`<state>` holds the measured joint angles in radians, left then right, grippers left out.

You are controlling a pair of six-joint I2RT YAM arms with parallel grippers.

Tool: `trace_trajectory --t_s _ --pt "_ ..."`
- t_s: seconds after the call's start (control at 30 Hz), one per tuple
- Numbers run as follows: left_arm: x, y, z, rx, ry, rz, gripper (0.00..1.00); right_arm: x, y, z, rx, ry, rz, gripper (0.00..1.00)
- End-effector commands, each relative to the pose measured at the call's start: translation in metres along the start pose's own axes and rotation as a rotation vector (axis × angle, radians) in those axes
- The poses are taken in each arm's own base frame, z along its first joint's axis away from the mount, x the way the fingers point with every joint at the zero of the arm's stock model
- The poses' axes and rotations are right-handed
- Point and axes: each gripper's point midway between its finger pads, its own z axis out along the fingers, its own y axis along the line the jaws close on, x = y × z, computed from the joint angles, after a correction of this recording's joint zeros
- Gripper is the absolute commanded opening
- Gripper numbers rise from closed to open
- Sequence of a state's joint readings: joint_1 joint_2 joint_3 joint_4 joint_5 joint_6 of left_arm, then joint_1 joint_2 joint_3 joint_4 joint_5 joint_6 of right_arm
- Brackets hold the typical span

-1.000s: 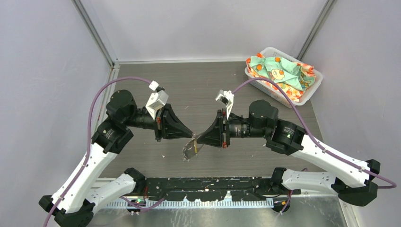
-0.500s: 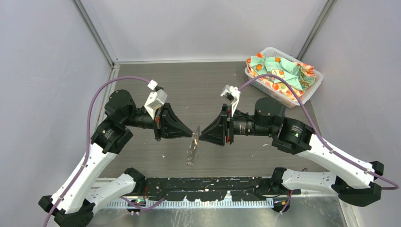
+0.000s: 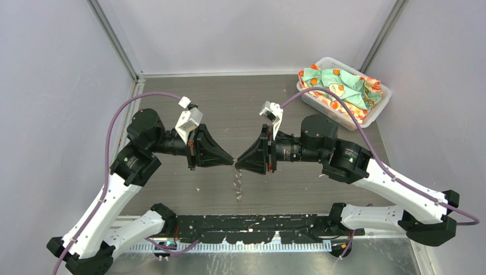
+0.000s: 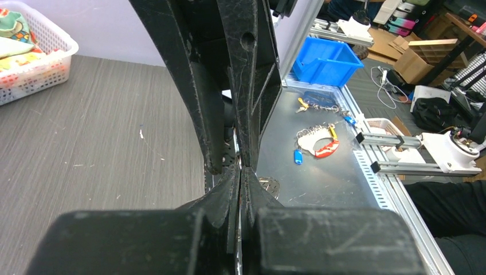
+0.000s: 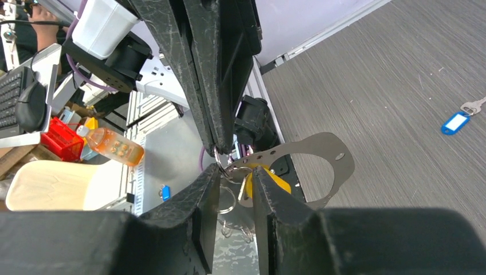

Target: Put the keys on the keyring

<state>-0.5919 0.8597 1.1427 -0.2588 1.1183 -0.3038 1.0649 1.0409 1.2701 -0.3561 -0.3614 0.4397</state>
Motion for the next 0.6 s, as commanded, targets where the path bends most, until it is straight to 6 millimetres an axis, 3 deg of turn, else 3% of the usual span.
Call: trace_trajectory --t_s 0.0,0.2,0.57 --pt "-0.018 -0.011 -0.002 0.019 -0.038 0.081 0.0 -0.027 0.013 -0.003 -0.04 -0.094 -0.053 0.3" --pt "-0.01 -0.01 -0.002 0.017 -0.025 0.066 0.0 -0.025 0.014 -0.003 -0.049 -0.087 -0.056 0.01" --pt "0.022 -0.006 -0.005 0.019 0.03 0.039 0.0 -0.023 0.008 -0.012 0.035 0.019 -0.09 0.01"
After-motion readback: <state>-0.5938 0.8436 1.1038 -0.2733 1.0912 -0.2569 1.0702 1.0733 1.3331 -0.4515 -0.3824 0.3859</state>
